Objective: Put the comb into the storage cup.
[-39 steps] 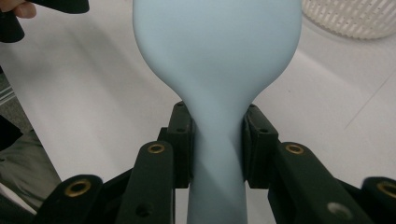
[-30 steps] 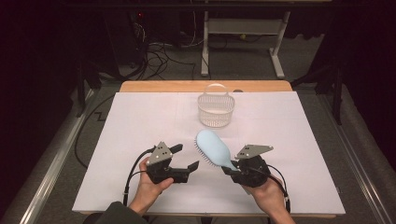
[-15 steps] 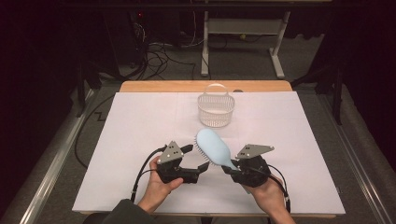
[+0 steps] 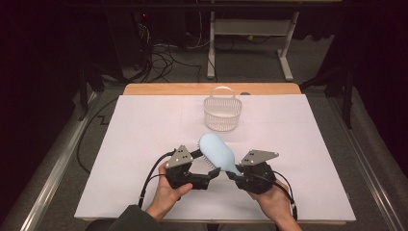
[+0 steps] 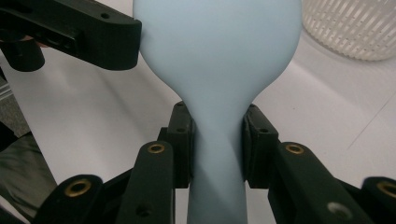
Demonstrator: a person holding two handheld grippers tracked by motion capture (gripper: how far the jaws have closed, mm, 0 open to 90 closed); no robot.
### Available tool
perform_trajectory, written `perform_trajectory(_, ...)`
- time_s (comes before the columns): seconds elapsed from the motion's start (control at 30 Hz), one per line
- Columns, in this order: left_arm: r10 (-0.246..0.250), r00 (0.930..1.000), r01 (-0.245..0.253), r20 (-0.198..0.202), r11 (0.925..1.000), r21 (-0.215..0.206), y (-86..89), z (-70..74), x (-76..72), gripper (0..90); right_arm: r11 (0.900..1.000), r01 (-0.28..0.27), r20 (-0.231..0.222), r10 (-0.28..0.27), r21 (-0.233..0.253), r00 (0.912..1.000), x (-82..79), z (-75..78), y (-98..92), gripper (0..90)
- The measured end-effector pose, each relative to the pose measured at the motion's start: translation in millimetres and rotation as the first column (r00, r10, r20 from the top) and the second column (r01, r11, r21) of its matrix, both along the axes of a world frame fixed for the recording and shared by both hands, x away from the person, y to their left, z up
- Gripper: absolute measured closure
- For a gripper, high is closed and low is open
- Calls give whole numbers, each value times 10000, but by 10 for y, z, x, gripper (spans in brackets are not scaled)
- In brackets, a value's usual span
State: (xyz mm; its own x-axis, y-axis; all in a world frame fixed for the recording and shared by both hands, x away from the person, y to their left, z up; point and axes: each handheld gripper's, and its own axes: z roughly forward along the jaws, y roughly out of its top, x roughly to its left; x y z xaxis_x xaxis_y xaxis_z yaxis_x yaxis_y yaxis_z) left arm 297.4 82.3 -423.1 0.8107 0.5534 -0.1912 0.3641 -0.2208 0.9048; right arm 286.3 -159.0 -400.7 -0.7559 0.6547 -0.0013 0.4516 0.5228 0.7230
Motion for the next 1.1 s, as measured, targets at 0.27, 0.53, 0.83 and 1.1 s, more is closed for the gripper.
perform_trajectory(0.27,4,10000,-5,-85,9999,-122,-34,-1,10,151,10000,38,167,-37,-50,9999,-17,-4,20,703)
perform_trajectory(0.53,26,9996,-30,-282,9999,-126,-70,10,28,119,9999,-95,244,97,-66,9997,-34,-12,70,703)
perform_trajectory(0.83,87,9979,-109,-644,9994,-339,-95,14,69,115,9995,-289,343,292,-94,9990,-55,-25,144,703)
perform_trajectory(1.1,73,9972,-108,-740,9988,-468,-88,17,84,142,9996,-278,399,281,-93,9988,-62,-34,164,703)
